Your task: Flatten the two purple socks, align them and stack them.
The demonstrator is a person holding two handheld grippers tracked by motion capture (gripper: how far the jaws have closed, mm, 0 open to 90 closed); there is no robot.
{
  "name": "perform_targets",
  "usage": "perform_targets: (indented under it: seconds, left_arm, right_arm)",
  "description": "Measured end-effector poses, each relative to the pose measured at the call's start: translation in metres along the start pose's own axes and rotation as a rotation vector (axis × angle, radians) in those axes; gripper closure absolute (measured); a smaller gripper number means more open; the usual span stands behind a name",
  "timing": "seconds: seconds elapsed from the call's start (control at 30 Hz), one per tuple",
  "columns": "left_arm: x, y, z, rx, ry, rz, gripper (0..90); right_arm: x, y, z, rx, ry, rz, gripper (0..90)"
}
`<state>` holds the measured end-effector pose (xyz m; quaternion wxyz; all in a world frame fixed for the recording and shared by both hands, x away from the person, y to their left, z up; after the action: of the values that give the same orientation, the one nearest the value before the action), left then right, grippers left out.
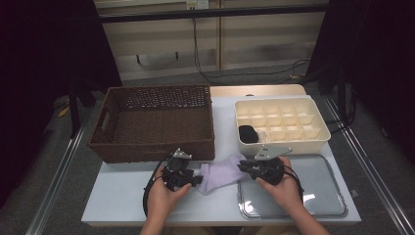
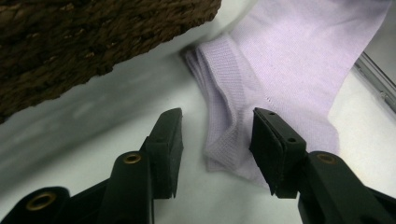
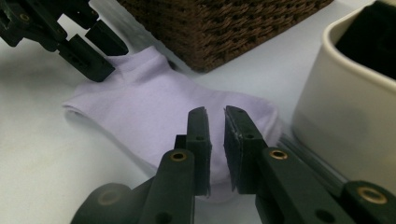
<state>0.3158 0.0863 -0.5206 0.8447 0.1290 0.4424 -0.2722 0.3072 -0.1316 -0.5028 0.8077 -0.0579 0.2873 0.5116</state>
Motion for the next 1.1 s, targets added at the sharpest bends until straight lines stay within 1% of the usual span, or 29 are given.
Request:
perform_targets:
  seconds: [0.1, 0.13, 0.17, 0.2, 0.23, 0.27, 0.3, 0.33, 0.37, 0.4, 0.43, 0.47, 0.5, 0.57, 0.6, 0.63, 0.7, 0.73, 0.77, 0.83, 0.87, 0.9, 0.93, 1.0, 1.07, 1.1]
  left_arm:
    - [0.000, 0.000, -0.001, 0.004, -0.005, 0.014, 56.8]
    - [0.000, -0.001, -0.001, 0.008, -0.007, 0.016, 56.7]
    - [0.000, -0.002, -0.001, 0.015, -0.007, 0.026, 56.2]
    - [0.000, -0.002, -0.002, 0.012, -0.004, 0.025, 56.2]
    - [-0.001, -0.002, -0.002, 0.008, -0.003, 0.028, 56.4]
    - [-0.001, -0.003, -0.002, 0.015, 0.004, 0.041, 56.8]
    - [-0.001, -0.003, -0.002, 0.015, 0.004, 0.041, 59.0]
    - [-0.001, -0.003, -0.002, 0.029, 0.003, 0.054, 60.4]
    - [-0.001, -0.004, -0.003, 0.035, 0.005, 0.058, 61.4]
    - [-0.002, -0.004, -0.003, 0.036, 0.006, 0.058, 64.0]
    - [-0.002, -0.005, -0.003, 0.034, 0.010, 0.048, 68.7]
    - [-0.002, -0.008, -0.004, 0.029, 0.021, 0.023, 73.6]
    - [-0.002, -0.007, -0.004, 0.034, 0.018, 0.028, 77.5]
    - [-0.003, -0.009, -0.004, 0.045, 0.023, 0.023, 80.3]
    - [-0.003, -0.009, -0.004, 0.043, 0.026, 0.020, 81.2]
    - [-0.003, -0.008, -0.004, 0.038, 0.030, 0.013, 81.6]
    - [-0.004, -0.004, -0.004, 0.014, 0.044, -0.018, 82.1]
    - [-0.005, -0.002, -0.004, 0.008, 0.047, -0.024, 82.3]
    - [-0.005, 0.001, -0.004, 0.014, 0.053, -0.031, 82.4]
    - [-0.007, 0.008, -0.004, 0.004, 0.050, -0.028, 82.6]
    - [-0.008, 0.010, -0.005, 0.009, 0.055, -0.037, 82.6]
    - [-0.008, 0.012, -0.004, 0.007, 0.046, -0.035, 82.6]
    - [-0.007, 0.015, -0.005, 0.017, 0.048, -0.029, 82.6]
    - [-0.007, 0.020, -0.005, 0.022, 0.050, -0.026, 82.6]
    - [-0.007, 0.023, -0.005, 0.030, 0.055, -0.028, 82.6]
    - [-0.007, 0.025, -0.005, 0.028, 0.056, -0.025, 82.6]
  right_arm:
    - [-0.003, -0.004, -0.001, -0.006, 0.019, -0.029, 81.5]
    - [-0.001, -0.006, -0.005, -0.005, 0.040, -0.033, 81.6]
    - [0.000, -0.007, -0.008, 0.001, 0.049, -0.031, 81.6]
    - [0.002, -0.007, -0.011, 0.011, 0.055, -0.025, 81.7]
    - [0.004, -0.008, -0.014, 0.012, 0.070, -0.024, 81.7]
    - [0.005, -0.008, -0.016, 0.012, 0.083, -0.023, 81.8]
    - [0.005, -0.008, -0.016, 0.012, 0.083, -0.023, 81.8]
    - [0.005, -0.008, -0.019, 0.004, 0.096, -0.028, 82.2]
    - [0.005, -0.008, -0.019, 0.004, 0.096, -0.029, 82.2]
    - [0.005, -0.008, -0.019, 0.005, 0.096, -0.029, 82.3]
    - [0.005, -0.008, -0.019, 0.002, 0.099, -0.030, 82.4]
    - [0.006, -0.008, -0.019, -0.001, 0.102, -0.030, 82.5]
    - [0.006, -0.008, -0.020, 0.003, 0.105, -0.030, 82.7]
    - [0.006, -0.007, -0.020, -0.002, 0.109, -0.029, 82.9]
    - [0.006, -0.007, -0.020, -0.002, 0.109, -0.027, 82.9]
    - [0.006, -0.007, -0.020, -0.002, 0.110, -0.024, 82.8]
    - [0.006, -0.006, -0.020, 0.004, 0.109, -0.016, 82.8]
    - [0.007, -0.005, -0.020, 0.008, 0.109, -0.010, 82.8]
    - [0.007, -0.003, -0.020, 0.008, 0.111, 0.000, 82.5]
    - [0.009, 0.001, -0.020, 0.027, 0.106, 0.030, 81.4]
    - [0.010, 0.003, -0.019, 0.032, 0.105, 0.039, 81.0]
    - [0.011, 0.005, -0.018, 0.022, 0.110, 0.043, 79.9]
    - [0.012, 0.008, -0.017, 0.021, 0.115, 0.049, 79.2]
    - [0.014, 0.013, -0.016, 0.013, 0.122, 0.066, 78.9]
    - [0.017, 0.017, -0.015, 0.015, 0.129, 0.074, 78.9]
    - [0.018, 0.020, -0.015, 0.016, 0.137, 0.088, 78.9]
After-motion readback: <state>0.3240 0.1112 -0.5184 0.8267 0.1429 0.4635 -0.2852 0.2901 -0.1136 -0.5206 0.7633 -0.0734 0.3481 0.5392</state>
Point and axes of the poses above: each handheld gripper's, and its own axes: x roughly forward along the jaws, z roughly out of its top, y roughly to its left, the point moved 7 cm from there along x, roughly forward along the jaws, and after that the axes turned 15 degrees about z, right-handed, at the moved point
